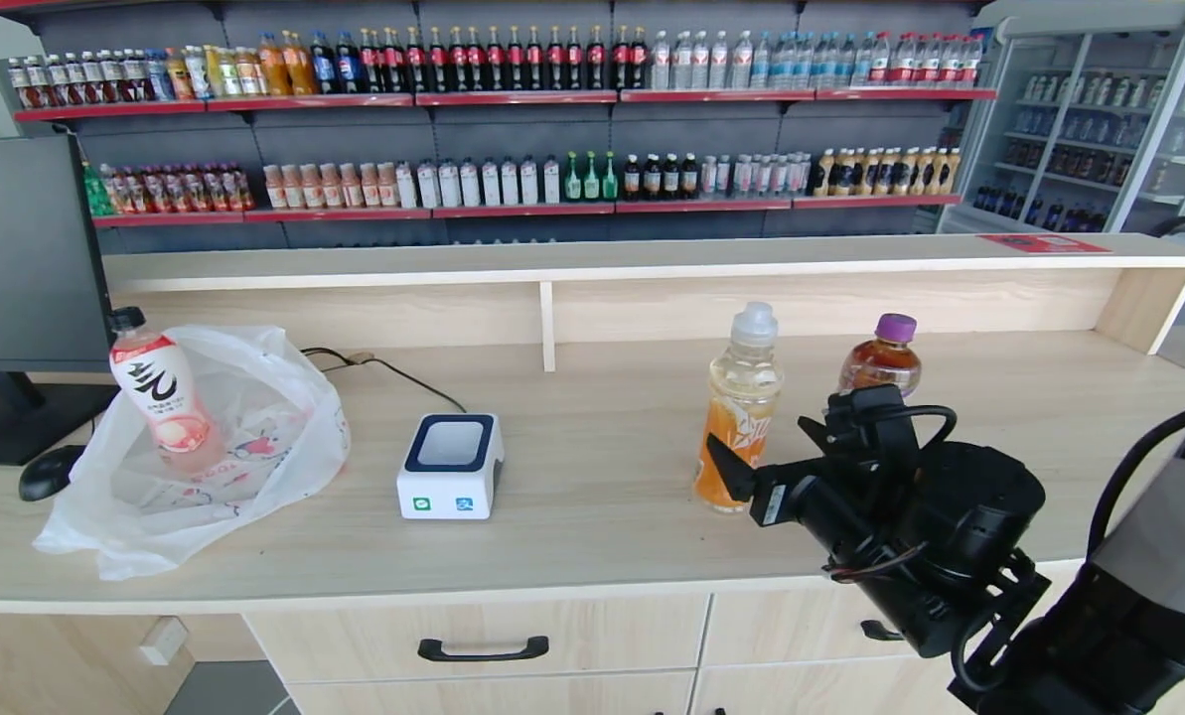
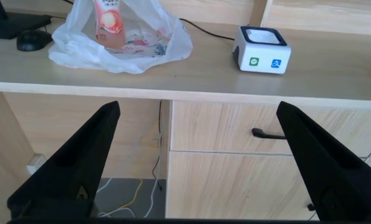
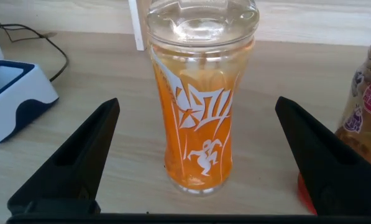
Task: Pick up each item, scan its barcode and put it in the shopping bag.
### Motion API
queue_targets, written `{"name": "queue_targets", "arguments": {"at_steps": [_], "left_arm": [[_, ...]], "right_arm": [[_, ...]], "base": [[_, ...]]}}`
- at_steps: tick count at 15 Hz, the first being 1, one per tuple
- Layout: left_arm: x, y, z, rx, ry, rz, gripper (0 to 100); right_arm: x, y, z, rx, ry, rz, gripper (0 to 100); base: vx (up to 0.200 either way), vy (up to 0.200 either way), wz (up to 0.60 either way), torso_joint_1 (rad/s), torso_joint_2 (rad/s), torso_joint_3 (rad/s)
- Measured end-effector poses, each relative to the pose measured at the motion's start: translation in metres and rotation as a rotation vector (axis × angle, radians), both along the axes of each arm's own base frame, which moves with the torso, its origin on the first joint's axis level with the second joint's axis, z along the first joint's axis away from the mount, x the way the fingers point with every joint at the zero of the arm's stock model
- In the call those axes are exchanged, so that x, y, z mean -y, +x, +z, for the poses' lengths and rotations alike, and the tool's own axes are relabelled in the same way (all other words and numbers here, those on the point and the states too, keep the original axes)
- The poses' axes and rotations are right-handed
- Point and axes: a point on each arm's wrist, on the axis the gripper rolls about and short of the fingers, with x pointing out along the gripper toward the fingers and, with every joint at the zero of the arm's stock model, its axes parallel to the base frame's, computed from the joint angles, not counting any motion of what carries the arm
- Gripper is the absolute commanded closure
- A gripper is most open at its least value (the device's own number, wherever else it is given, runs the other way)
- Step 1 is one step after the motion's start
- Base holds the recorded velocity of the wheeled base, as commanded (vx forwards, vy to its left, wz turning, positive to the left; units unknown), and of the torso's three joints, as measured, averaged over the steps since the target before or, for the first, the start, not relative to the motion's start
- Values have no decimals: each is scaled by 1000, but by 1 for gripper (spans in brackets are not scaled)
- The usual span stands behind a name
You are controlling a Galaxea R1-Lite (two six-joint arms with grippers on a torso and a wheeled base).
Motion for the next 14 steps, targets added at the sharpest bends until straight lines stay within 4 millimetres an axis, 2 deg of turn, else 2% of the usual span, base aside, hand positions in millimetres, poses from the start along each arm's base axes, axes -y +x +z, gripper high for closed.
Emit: {"name": "queue_targets", "arguments": {"at_steps": [14], "left_arm": [[0,0,0,-1,17,-2,0]], "right_arm": [[-19,27,-19,-9,31,-36,0]], "base": [[0,0,0,0,0,0]]}}
